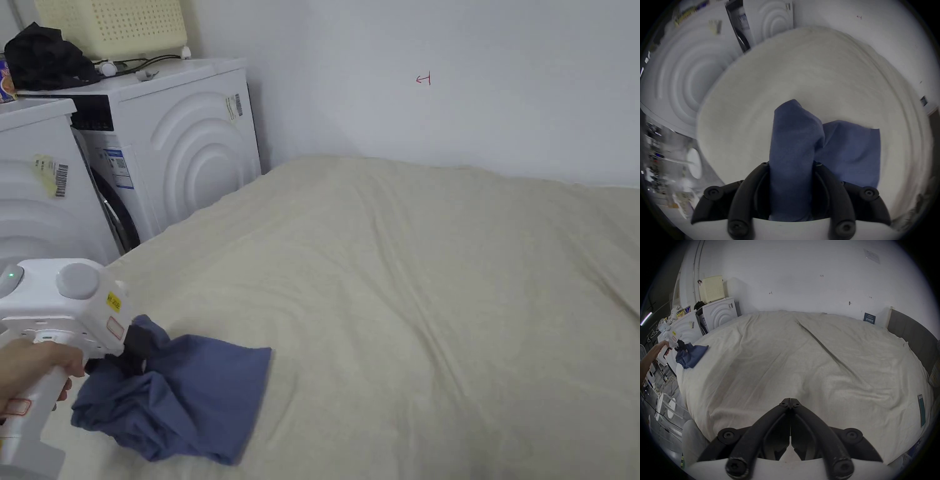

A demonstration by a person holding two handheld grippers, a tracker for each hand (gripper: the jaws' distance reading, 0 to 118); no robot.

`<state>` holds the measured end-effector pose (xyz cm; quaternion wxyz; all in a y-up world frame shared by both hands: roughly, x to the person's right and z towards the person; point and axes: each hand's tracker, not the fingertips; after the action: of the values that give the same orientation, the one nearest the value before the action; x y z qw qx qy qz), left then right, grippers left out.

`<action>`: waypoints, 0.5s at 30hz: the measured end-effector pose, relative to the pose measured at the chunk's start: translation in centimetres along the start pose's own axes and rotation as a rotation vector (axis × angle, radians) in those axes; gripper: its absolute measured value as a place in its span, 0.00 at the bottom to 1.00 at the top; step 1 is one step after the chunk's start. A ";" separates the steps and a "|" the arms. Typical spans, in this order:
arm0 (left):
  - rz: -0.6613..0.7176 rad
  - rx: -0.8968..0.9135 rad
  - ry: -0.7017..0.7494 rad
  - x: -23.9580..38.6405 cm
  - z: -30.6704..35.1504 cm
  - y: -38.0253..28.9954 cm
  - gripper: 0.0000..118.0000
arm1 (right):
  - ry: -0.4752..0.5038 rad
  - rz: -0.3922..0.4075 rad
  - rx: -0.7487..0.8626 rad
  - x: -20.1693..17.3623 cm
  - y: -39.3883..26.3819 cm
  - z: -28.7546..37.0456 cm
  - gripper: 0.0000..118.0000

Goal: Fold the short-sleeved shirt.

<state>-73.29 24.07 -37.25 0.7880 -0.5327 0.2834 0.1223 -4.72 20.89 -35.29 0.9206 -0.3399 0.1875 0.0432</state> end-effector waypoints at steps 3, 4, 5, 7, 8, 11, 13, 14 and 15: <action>-0.066 0.055 0.210 0.1 -0.6 0.4 0.29 | -0.005 -0.008 -0.009 0.1 -0.1 -0.1 0.00; -0.070 0.074 0.202 0.2 -0.8 0.2 0.29 | -0.001 -0.012 -0.013 0.2 -0.2 -0.1 0.00; -0.081 0.050 0.156 -0.1 -1.2 0.3 0.30 | -0.003 -0.017 -0.020 0.2 -0.3 -0.2 0.00; -0.060 0.035 0.137 -0.4 -1.8 0.1 0.59 | -0.006 -0.018 -0.032 0.3 -0.3 -0.2 0.00; -0.060 0.032 0.156 -0.4 -1.8 0.0 0.75 | -0.008 -0.018 -0.035 0.3 -0.4 -0.2 0.00; 0.032 0.108 0.092 -2.0 -0.8 -0.4 0.95 | -0.002 -0.019 -0.036 0.5 -0.4 0.0 0.00; 0.120 0.103 -0.019 -2.9 0.2 -0.5 0.95 | 0.001 -0.020 -0.034 0.7 -0.4 0.1 0.00; 0.150 0.114 -0.045 -3.2 0.5 -0.6 0.95 | 0.003 -0.022 -0.033 0.7 -0.4 0.1 0.00; 0.151 0.125 -0.053 -3.4 1.0 -0.8 0.95 | 0.005 -0.025 -0.032 0.7 -0.4 0.1 0.00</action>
<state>-75.33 25.01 -34.45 0.8155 -0.4562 0.3089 0.1773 -3.97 20.65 -35.24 0.9150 -0.3570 0.1846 0.0337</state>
